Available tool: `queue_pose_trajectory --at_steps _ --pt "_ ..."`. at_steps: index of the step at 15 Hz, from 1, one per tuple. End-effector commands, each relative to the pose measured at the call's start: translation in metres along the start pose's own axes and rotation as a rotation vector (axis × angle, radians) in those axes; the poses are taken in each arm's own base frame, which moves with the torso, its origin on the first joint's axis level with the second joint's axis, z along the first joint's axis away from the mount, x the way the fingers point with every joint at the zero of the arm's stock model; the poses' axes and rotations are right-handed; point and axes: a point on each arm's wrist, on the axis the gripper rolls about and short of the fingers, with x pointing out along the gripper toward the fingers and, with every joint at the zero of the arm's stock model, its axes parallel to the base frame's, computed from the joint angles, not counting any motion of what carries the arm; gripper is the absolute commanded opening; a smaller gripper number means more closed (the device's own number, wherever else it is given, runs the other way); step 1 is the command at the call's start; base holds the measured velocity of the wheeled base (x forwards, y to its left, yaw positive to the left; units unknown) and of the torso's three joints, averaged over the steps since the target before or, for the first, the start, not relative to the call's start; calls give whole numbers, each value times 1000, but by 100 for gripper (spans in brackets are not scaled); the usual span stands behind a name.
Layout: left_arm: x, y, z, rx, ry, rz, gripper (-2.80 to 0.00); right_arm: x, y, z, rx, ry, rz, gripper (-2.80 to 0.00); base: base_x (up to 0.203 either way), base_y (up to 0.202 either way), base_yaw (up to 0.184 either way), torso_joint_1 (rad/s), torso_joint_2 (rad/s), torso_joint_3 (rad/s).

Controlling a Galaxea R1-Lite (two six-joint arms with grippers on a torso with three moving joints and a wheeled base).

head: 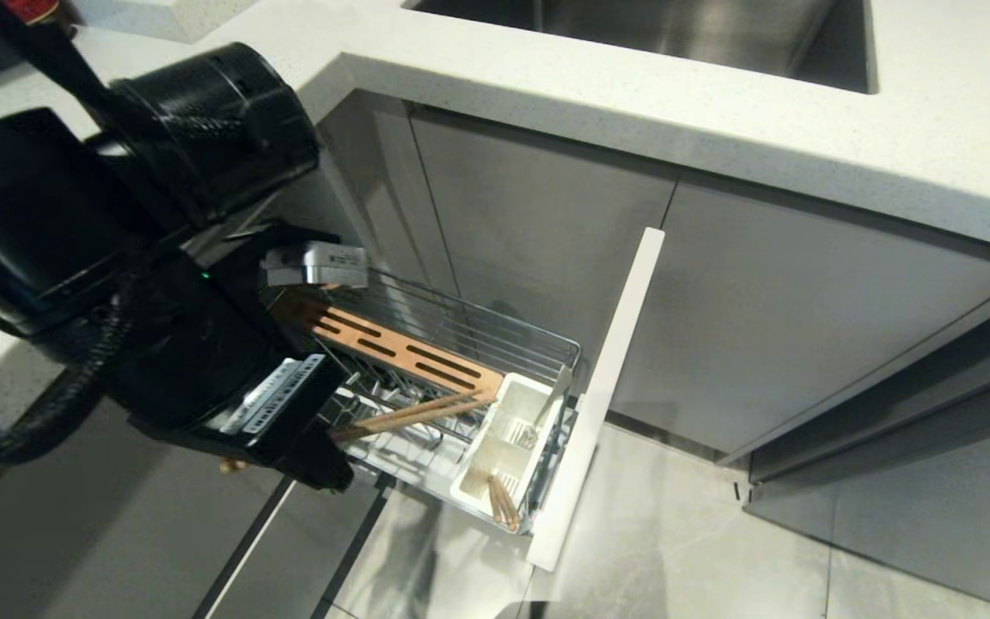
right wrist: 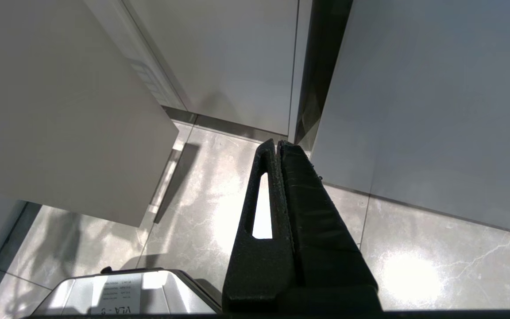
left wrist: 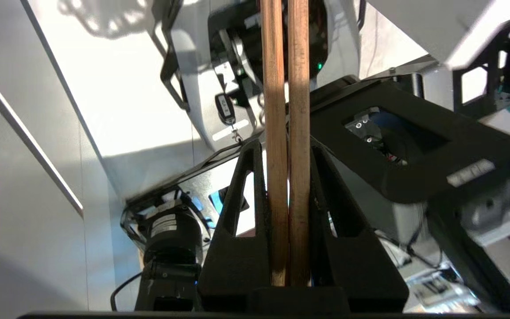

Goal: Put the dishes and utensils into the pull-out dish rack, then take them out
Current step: Take the chopsticks out of the cupboard

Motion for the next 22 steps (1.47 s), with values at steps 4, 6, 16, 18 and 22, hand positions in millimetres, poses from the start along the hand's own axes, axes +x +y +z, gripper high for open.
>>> queue_pose_trajectory --at_steps 4,6,16,18,22 --pt "-55 8 -48 28 -193 -6 -280 0 0 0 1 -5 0 -280 0 0 0 0 0 0" --pt "-72 13 -65 29 -285 -7 -280 0 0 0 1 -5 0 -280 0 0 0 0 0 0" --pt "-125 38 -95 -152 -726 47 -280 0 0 0 1 -5 0 -280 0 0 0 0 0 0" --pt "-134 48 -104 -253 -805 134 -280 0 0 0 1 -5 0 -280 0 0 0 0 0 0" --pt "-149 57 -132 -441 -926 295 -280 0 0 0 1 -5 0 -280 0 0 0 0 0 0"
